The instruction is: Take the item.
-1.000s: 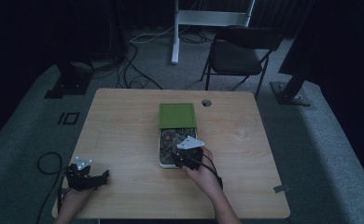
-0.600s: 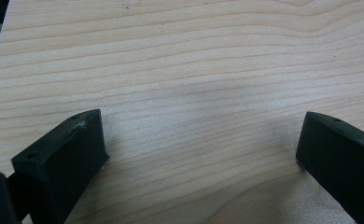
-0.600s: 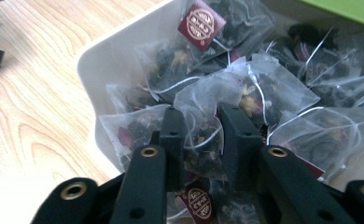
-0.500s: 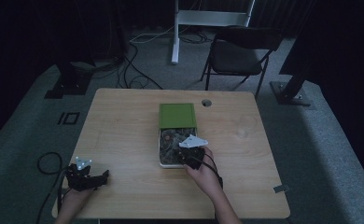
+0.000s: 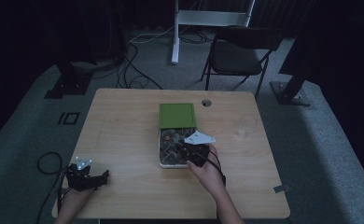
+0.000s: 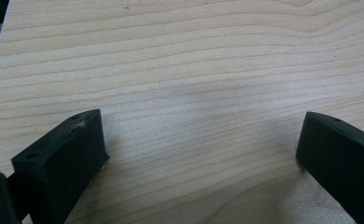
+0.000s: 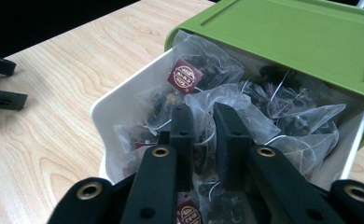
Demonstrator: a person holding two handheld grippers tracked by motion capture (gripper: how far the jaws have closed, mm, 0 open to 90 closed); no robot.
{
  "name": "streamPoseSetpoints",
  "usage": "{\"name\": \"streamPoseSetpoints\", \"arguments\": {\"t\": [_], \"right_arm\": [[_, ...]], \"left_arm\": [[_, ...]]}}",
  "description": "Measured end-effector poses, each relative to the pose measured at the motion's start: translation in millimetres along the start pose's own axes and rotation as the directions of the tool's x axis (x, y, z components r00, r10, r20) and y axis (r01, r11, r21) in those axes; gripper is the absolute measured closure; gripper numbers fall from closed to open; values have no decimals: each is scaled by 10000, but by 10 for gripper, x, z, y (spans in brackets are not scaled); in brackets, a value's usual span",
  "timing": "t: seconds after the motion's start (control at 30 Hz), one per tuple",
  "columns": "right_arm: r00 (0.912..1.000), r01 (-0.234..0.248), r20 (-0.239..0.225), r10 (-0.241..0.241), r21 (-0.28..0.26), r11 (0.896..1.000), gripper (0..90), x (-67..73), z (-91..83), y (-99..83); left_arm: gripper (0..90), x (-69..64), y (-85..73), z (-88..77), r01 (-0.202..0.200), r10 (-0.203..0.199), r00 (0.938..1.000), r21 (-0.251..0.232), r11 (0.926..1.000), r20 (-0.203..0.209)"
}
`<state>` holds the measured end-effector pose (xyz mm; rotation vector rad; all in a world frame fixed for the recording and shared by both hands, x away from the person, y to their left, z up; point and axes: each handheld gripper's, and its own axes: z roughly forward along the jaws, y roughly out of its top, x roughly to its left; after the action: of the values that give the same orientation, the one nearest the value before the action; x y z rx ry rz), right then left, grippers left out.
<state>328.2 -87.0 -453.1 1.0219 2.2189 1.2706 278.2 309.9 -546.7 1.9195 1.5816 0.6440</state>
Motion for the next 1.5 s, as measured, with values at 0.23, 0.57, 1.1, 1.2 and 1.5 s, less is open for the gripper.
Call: {"name": "streamPoseSetpoints", "arguments": {"t": [0.23, 0.57, 1.1, 1.2, 1.5], "right_arm": [[9996, 146, -229, -153, -315, 9994, 802, 20, -98, 83], [9992, 143, -365, -168, -679, 9976, 804, 8, -185, 168], [10000, 67, 49, -61, -1230, 9924, 803, -163, -344, 220], [9999, 10, 155, 9, -1264, 9920, 804, -225, -386, 219], [9980, -249, 539, 332, -1474, 9888, 803, -422, -513, 204]], "left_arm": [[20, 2, 2, -1, -24, 24, 10000, 8, 10000, -1], [19, 0, 1, -1, 9, -9, 10000, 5, 10000, 8], [19, 1, 1, 0, -2, 2, 10000, -7, 10000, 2], [19, 1, 1, -1, -3, 3, 10000, 6, 10000, 6], [19, 1, 1, -1, -6, 6, 10000, 8, 10000, 4]]}}
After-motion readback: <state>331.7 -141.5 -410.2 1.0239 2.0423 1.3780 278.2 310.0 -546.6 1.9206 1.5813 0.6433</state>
